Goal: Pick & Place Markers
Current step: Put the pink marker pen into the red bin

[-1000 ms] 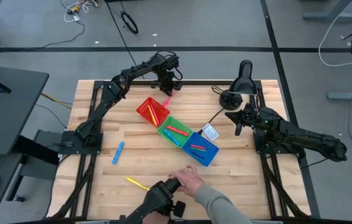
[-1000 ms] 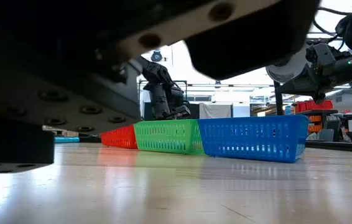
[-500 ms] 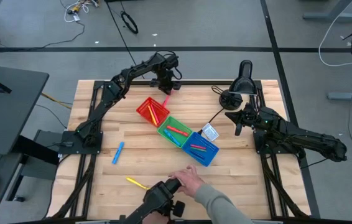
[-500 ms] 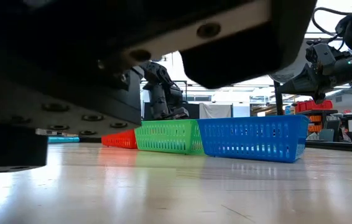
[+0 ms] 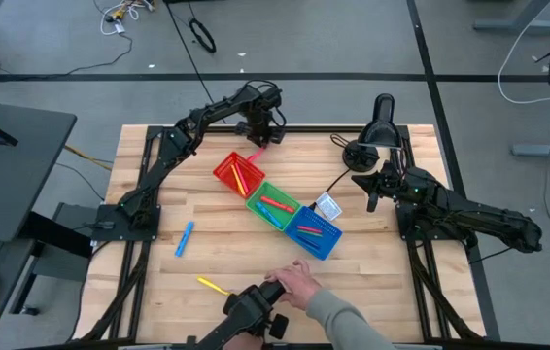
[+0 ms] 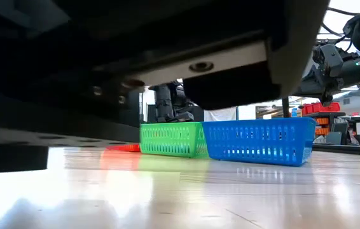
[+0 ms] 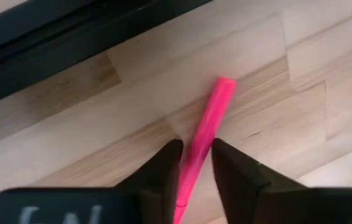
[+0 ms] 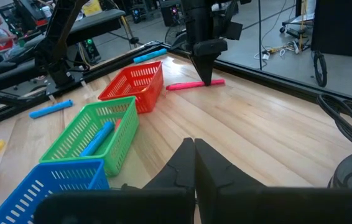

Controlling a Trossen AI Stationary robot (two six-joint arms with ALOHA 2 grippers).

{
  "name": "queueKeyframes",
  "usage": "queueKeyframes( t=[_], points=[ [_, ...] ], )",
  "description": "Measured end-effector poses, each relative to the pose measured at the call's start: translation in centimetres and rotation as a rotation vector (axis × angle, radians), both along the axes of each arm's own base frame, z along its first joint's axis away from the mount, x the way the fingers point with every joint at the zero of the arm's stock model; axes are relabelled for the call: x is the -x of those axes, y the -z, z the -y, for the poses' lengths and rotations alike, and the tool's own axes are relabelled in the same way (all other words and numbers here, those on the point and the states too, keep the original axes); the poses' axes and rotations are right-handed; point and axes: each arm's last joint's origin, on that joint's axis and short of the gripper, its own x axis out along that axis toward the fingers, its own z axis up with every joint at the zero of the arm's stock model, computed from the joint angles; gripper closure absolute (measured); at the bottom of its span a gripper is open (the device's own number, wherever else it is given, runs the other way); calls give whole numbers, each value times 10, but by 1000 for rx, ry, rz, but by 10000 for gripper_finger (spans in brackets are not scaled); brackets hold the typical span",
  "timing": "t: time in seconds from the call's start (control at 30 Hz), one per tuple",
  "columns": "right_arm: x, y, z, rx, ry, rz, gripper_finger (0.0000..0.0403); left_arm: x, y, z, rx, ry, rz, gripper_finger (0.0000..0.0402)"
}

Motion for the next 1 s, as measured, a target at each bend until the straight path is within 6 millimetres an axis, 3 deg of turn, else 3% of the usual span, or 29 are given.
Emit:
queueKeyframes(
  t=[0.2,0.43,0.7,0.9,1.0],
  points=[
    [0,0,0,0,0,0,403,1,-1,0,-4,5,-1,382],
    [0,0,0,0,0,0,403,4,-14,-10,-48,-62,16,363],
    [0,0,0,0,0,0,403,11,-54,-14,-67,-189,102,399],
    [0,0,0,0,0,0,403,9,-74,-4,-49,-178,152,400],
    [0,0,0,0,0,0,403,6,-74,2,-41,-147,139,400]
  ],
)
